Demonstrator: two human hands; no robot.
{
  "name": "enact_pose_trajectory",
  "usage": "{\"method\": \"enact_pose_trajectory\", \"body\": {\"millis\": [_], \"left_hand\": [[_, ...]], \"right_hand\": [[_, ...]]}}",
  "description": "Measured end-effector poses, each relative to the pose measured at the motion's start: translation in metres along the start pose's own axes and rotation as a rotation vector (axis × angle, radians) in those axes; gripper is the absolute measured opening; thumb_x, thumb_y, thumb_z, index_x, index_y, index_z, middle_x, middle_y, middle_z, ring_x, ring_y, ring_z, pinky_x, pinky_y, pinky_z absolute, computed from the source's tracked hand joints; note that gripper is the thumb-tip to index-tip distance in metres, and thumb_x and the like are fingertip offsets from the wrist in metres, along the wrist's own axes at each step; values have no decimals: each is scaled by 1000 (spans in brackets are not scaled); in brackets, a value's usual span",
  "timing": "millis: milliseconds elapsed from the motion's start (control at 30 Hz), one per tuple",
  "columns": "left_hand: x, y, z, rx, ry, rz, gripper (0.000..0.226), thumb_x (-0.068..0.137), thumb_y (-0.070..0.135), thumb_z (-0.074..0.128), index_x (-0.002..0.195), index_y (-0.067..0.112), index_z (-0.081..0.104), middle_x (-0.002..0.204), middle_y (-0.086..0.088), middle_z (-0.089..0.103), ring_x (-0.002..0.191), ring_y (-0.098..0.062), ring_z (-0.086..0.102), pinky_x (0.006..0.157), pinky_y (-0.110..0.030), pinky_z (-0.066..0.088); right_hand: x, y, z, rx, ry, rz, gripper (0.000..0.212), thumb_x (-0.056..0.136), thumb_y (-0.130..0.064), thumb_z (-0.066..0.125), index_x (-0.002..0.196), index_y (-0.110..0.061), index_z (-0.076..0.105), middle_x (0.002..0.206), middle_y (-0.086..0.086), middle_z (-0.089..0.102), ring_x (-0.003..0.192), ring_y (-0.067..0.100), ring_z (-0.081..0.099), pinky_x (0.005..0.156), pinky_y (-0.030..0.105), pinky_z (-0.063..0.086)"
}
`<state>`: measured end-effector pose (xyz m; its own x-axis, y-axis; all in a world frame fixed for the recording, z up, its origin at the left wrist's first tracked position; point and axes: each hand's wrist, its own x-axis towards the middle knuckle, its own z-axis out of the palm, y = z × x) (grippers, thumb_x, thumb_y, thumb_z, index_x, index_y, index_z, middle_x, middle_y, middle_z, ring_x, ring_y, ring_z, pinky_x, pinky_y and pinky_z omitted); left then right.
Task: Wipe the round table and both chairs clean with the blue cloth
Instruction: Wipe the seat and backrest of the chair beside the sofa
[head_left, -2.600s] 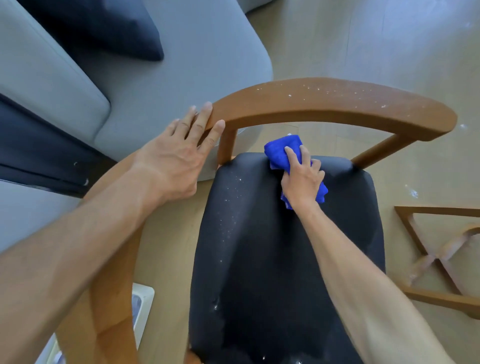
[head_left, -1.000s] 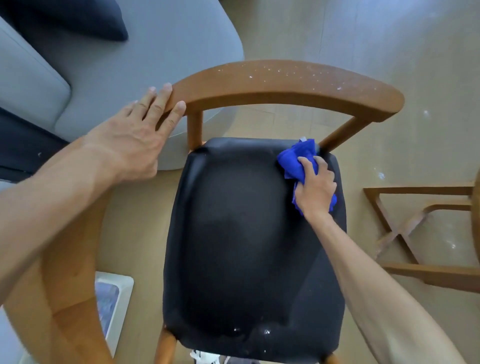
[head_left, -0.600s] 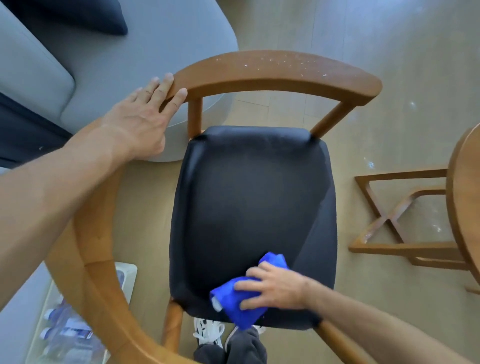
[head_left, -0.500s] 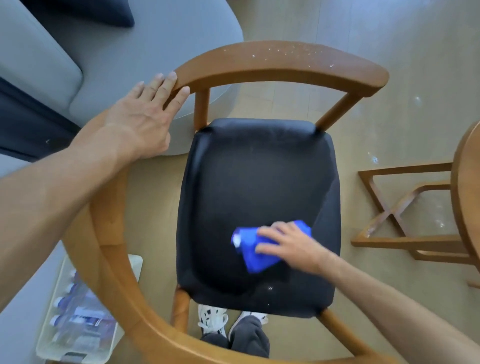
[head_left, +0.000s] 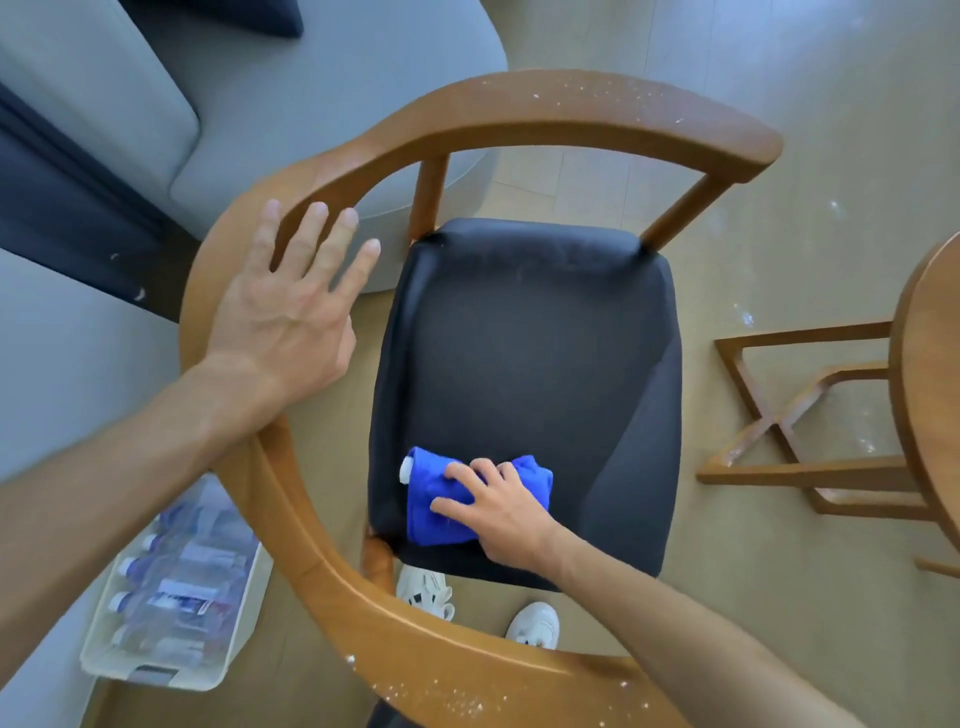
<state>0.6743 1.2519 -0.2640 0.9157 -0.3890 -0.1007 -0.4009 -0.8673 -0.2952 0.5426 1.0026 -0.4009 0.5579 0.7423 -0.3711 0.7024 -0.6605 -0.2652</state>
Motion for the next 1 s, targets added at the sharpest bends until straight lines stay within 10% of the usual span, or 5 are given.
{"method": "enact_pose_trajectory", "body": {"millis": [267, 467, 600, 767, 1000], "left_hand": [[-2, 2, 3, 30, 13, -7, 62, 90, 26, 30, 147, 1, 31, 151, -29, 28, 141, -44, 24, 115, -55, -6], [1, 3, 5, 126, -25, -16, 69, 88, 34, 38, 149, 5, 28, 153, -26, 25, 143, -41, 21, 111, -51, -15], [2, 4, 3, 123, -10, -7, 69, 86, 32, 39, 148, 3, 31, 152, -28, 27, 141, -43, 23, 112, -51, -11], [4, -3, 22, 138, 74, 28, 70, 83, 31, 37, 146, 2, 31, 150, -29, 29, 139, -45, 23, 114, -60, 3], [12, -24, 78, 346, 34, 1, 89, 72, 49, 29, 154, 18, 11, 162, -15, 2, 148, -35, 5, 113, -65, 9]], "right_hand": [[-71, 40, 14, -267, -240, -486, 54, 67, -17, 75, 111, -37, 52, 137, -5, 41, 108, 27, 50, 79, 36, 47], [-176, 160, -18, -286, -436, -178, 47, 69, -4, 64, 106, -32, 54, 137, 0, 44, 113, 30, 51, 82, 40, 45], [-179, 189, -35, -124, -47, 297, 50, 56, 9, 66, 97, -19, 63, 120, 13, 57, 97, 40, 56, 69, 44, 49], [-78, 116, -21, 332, 422, 621, 47, 68, 5, 64, 113, -10, 62, 130, 17, 46, 108, 36, 48, 86, 42, 48], [-69, 75, 15, -140, 130, -157, 37, 72, -3, 58, 101, -26, 56, 121, 8, 53, 86, 29, 53, 62, 36, 45]]}}
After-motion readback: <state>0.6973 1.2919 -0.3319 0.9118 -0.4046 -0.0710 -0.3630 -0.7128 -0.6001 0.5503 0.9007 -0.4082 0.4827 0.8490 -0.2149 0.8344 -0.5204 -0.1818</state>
